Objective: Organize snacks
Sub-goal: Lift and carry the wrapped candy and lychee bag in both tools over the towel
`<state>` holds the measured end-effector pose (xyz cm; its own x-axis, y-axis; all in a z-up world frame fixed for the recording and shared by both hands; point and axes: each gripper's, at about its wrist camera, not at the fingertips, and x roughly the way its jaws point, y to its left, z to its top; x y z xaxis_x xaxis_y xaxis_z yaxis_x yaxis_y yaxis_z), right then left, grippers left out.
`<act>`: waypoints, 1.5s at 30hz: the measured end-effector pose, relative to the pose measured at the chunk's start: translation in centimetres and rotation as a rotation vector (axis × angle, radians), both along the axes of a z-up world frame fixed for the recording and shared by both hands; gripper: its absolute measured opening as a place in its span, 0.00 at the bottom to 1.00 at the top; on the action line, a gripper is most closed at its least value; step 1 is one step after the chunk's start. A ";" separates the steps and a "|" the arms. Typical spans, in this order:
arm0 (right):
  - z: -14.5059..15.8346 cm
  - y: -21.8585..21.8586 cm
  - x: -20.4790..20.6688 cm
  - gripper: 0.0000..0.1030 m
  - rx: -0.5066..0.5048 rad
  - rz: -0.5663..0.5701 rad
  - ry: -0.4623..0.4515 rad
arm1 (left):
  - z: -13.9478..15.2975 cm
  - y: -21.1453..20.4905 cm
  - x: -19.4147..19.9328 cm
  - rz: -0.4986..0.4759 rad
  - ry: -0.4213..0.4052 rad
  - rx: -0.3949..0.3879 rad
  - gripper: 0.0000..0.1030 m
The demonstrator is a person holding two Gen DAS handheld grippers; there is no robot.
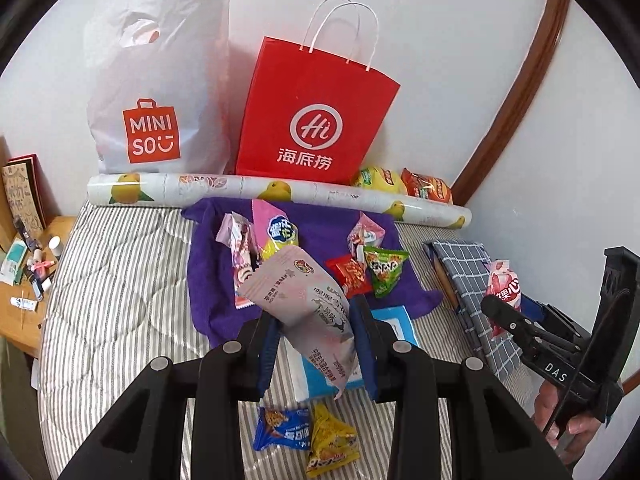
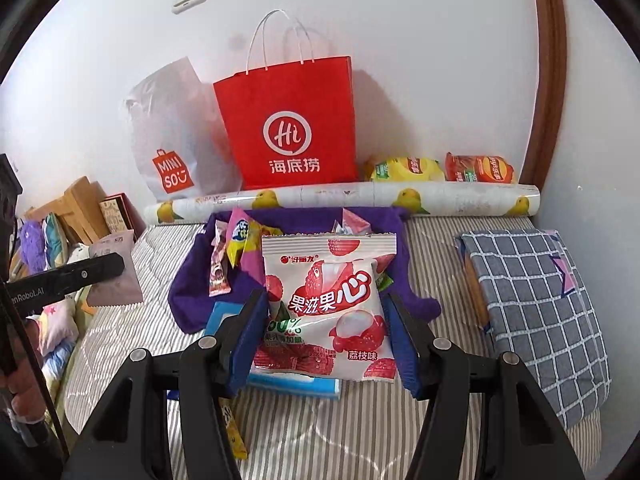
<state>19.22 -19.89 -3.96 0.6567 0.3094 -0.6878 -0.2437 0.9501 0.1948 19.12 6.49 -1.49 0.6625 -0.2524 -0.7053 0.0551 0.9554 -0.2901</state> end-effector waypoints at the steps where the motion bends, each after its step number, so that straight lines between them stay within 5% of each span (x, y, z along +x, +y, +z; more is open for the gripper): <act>1: 0.0 0.0 0.3 0.57 0.002 0.002 0.000 | 0.0 0.1 0.3 0.005 0.002 0.001 0.32; 26: -4.9 3.6 11.4 0.57 0.058 0.073 0.113 | -4.9 2.4 10.0 0.056 0.125 0.009 0.32; 45: -11.2 7.6 15.6 0.57 0.003 0.113 0.243 | -10.4 3.0 12.6 0.027 0.219 -0.018 0.32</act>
<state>34.79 -12.26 -15.21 0.4334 0.3735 -0.8201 -0.2942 0.9189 0.2630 31.70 9.52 -11.86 0.5011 -0.2504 -0.8284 -0.0366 0.9502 -0.3094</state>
